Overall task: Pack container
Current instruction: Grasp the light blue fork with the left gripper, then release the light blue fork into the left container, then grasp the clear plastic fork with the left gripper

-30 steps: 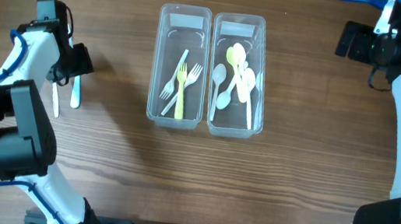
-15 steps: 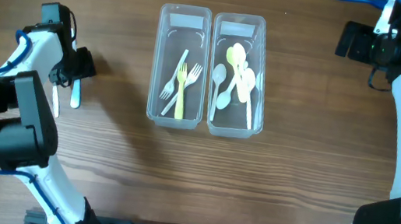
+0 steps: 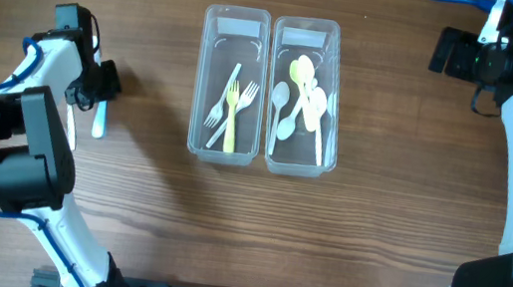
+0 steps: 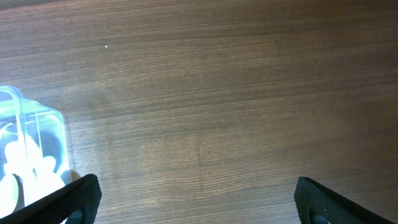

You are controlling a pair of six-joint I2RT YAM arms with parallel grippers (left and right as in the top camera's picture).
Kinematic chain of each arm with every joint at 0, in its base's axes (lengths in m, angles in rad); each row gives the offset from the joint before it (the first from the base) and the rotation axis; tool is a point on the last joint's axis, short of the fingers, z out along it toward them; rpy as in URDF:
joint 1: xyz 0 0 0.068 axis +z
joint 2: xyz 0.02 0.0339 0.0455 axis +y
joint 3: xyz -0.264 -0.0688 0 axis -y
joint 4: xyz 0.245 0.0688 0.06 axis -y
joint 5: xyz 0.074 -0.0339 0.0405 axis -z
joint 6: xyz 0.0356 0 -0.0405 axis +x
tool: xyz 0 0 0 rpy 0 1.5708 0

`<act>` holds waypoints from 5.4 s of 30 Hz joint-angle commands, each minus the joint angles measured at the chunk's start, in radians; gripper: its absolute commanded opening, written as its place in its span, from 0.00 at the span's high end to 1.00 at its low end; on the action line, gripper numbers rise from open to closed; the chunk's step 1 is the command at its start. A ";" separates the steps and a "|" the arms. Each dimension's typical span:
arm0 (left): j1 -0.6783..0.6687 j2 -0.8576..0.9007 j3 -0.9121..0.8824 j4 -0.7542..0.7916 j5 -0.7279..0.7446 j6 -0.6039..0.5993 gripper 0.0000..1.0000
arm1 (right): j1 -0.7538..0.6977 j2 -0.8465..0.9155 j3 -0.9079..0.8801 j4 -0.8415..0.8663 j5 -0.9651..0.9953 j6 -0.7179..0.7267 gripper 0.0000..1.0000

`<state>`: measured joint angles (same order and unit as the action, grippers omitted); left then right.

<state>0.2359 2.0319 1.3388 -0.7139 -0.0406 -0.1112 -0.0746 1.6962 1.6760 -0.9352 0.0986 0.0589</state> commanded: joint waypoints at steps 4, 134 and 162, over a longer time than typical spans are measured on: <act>0.003 0.037 0.001 -0.015 0.007 -0.001 0.96 | 0.003 0.008 0.000 0.003 0.014 -0.007 0.00; 0.099 0.028 0.019 -0.003 0.068 0.108 0.25 | 0.003 0.008 0.000 0.003 0.014 -0.007 0.00; 0.022 -0.253 0.129 -0.109 0.245 0.011 0.96 | 0.003 0.008 0.000 0.003 0.014 -0.006 0.00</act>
<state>0.3141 1.9182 1.4220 -0.8181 0.0994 -0.0769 -0.0746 1.6958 1.6760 -0.9352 0.0986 0.0589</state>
